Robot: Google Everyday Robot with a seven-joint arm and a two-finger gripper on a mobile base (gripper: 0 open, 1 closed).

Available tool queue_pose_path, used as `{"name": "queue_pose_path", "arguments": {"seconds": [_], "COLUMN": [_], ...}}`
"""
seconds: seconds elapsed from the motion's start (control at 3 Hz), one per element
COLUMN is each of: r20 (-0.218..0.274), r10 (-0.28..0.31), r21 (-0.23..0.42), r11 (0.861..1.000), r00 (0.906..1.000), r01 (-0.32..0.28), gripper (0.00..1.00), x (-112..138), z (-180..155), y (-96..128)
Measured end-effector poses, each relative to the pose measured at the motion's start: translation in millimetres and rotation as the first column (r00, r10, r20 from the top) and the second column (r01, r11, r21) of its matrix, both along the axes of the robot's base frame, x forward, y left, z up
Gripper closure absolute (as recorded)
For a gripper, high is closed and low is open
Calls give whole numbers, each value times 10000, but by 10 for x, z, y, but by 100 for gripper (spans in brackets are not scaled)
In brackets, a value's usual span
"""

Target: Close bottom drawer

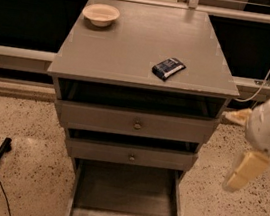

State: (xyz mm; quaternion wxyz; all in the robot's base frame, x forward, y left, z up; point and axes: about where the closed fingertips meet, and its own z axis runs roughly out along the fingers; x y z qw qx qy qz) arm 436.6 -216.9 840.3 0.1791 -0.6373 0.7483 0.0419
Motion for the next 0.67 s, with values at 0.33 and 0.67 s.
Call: {"name": "queue_pose_path", "arguments": {"seconds": [0.33,0.67], "r20": [68,398], "r10": [292,524], "r21": [1101,1017], "r11": [9935,9932], "r00": [9996,9978], "r01": [-298,-562], "gripper": [0,0], "x": [-237,-233], "z": [-774,-825], "y": [-73,-109]}}
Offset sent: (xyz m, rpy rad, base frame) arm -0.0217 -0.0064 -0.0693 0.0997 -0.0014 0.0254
